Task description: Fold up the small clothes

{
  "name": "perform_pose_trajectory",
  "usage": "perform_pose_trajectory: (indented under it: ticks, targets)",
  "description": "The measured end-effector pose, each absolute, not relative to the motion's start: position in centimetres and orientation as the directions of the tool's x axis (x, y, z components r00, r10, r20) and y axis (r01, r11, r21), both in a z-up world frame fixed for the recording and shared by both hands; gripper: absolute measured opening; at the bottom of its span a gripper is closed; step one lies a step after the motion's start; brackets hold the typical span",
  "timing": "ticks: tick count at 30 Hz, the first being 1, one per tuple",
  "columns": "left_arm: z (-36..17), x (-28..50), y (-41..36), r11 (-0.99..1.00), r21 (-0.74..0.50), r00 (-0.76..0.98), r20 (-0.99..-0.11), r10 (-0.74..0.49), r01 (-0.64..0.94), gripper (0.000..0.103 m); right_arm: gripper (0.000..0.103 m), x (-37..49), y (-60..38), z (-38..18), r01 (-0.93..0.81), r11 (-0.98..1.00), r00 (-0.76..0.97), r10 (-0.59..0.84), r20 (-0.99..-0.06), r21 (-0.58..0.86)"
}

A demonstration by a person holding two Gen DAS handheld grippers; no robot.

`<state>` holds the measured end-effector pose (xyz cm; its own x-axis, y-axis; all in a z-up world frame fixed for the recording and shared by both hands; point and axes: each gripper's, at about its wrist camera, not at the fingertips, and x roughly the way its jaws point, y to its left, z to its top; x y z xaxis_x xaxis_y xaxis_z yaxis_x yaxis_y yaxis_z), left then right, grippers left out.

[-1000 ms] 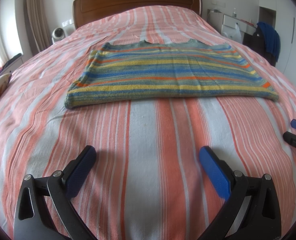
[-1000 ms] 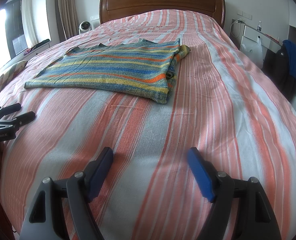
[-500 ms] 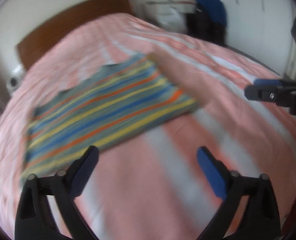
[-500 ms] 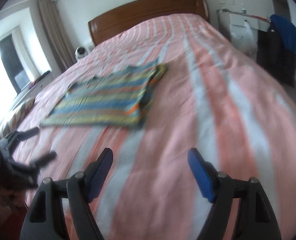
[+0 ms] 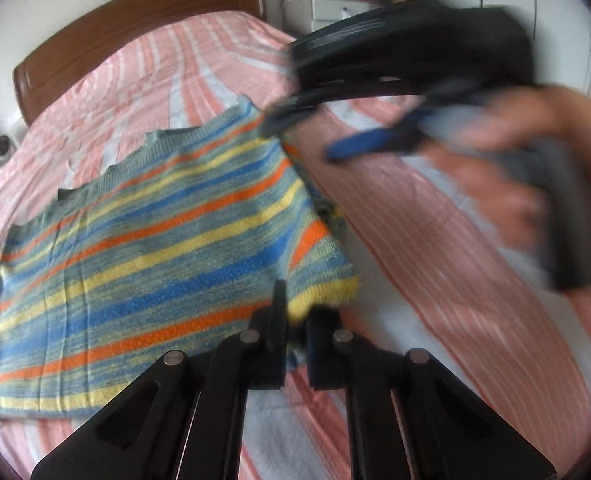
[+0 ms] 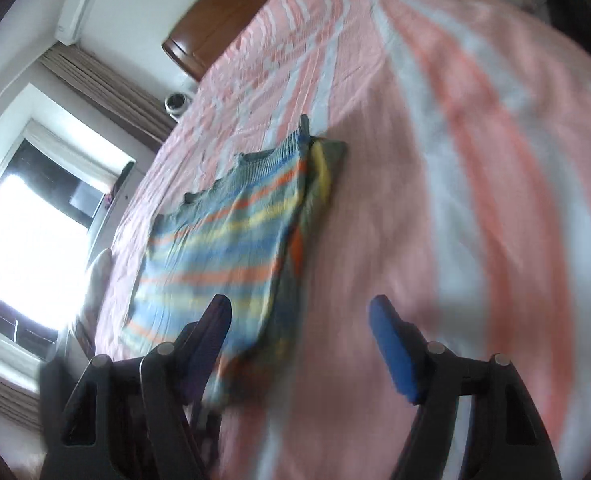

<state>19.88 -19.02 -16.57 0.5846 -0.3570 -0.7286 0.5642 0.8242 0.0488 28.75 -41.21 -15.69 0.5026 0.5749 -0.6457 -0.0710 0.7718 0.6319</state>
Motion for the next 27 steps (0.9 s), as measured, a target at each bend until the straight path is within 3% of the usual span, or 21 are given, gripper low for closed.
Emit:
perform_pose_trajectory:
  ticks: [3,5,13,20,22,24,26,27]
  targets:
    - [-15.4,20.4,-17.3,0.837,-0.034,0.571,-0.716,-0.402,0.546,0.004,0.058,33.6,-40.1,-16.3,-0.017,0.771,0.508,0.555,-0.658,0.637]
    - [-14.1,20.6,-14.4,0.854,-0.094,0.582,-0.693,-0.426,0.512,0.004,0.009,35.2,-39.2,-16.0,-0.001,0.771,0.521,0.544,-0.658,0.637]
    - [-11.2,22.0,1.2,0.913,-0.324,0.657,-0.637,-0.404,0.247,0.004,0.009,34.7,-26.4,-6.2,-0.301,0.809,0.539,0.581,-0.61,0.505]
    - [-14.4,23.5,8.9,0.939,-0.339,0.644,-0.706,-0.294,0.057,0.005,0.009,37.0,-13.1,-6.8,-0.394,0.806,0.455,0.589,-0.668,0.442]
    - [-15.4,23.7,10.3,0.941,-0.338,0.627,-0.73,-0.272,0.014,0.011,0.01,38.4,-10.0,-7.9,-0.399,0.811,0.435,0.578,-0.69,0.427]
    - [-16.0,23.7,11.6,0.944,-0.327,0.61,-0.756,-0.238,-0.038,0.027,0.019,39.1,-8.1,-9.3,-0.388,0.779,0.402,0.624,-0.67,0.493]
    - [-15.6,23.3,13.0,0.938,-0.342,0.624,-0.747,-0.23,-0.064,0.043,0.044,39.7,-8.1,-9.9,-0.357,0.73,0.386,0.683,-0.62,0.583]
    - [-15.3,22.9,13.6,0.936,-0.346,0.637,-0.737,-0.225,-0.07,0.048,0.045,39.3,-8.6,-9.9,-0.343,0.705,0.4,0.707,-0.583,0.621]
